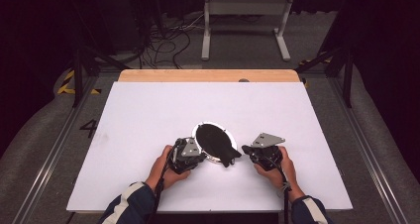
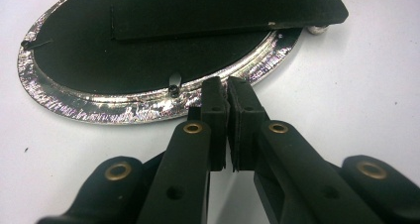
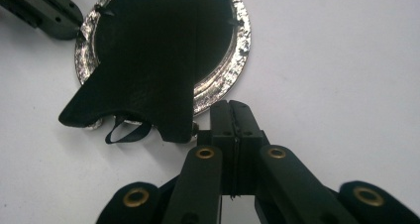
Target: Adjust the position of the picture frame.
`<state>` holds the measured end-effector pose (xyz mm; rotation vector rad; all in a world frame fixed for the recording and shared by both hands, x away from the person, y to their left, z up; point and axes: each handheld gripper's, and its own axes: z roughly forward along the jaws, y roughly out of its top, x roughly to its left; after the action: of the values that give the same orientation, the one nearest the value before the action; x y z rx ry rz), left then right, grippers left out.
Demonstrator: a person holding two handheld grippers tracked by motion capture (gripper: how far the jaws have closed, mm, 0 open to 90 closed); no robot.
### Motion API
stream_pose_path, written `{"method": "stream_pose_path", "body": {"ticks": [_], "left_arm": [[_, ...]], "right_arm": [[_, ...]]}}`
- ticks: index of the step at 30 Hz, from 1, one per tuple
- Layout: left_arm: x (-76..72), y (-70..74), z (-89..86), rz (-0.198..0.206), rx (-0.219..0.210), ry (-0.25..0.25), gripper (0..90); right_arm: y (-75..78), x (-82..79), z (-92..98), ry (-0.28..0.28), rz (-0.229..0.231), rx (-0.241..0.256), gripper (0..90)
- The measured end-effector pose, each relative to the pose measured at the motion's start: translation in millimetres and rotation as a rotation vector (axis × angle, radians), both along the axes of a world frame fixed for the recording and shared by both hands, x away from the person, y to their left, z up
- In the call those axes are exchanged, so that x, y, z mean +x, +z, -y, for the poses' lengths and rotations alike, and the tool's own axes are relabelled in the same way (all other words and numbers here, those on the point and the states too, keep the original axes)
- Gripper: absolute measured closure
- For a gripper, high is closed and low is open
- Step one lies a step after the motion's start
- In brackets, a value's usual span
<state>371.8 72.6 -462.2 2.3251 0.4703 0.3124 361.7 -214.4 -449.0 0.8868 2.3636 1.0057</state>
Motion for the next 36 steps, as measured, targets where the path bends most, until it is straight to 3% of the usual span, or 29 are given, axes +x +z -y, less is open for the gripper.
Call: {"method": "stream_pose_path", "body": {"ticks": [6,9,18,31,36], "left_arm": [[0.1,-0.3,-0.3,-0.003,-0.003,0.002,86.7],[0.5,-0.5,-0.4,-0.003,-0.007,0.001,86.6],[2.6,-0.4,-2.4,-0.003,-0.005,0.009,85.8],[11.8,0.4,-12.6,-0.018,-0.013,0.079,81.0],[16.0,0.0,-16.1,-0.006,-0.013,0.107,81.0]], "right_arm": [[-4.2,-1.9,-4.4,0.029,-0.023,-0.004,90.0],[-5.2,-0.3,-1.2,0.026,-0.051,0.033,90.0],[-9.1,0.4,-0.1,0.047,-0.080,0.048,90.0],[-9.9,-16.8,-15.0,0.130,-0.116,0.061,90.0],[-11.5,-25.2,-26.9,0.156,-0.105,0.062,90.0]]}}
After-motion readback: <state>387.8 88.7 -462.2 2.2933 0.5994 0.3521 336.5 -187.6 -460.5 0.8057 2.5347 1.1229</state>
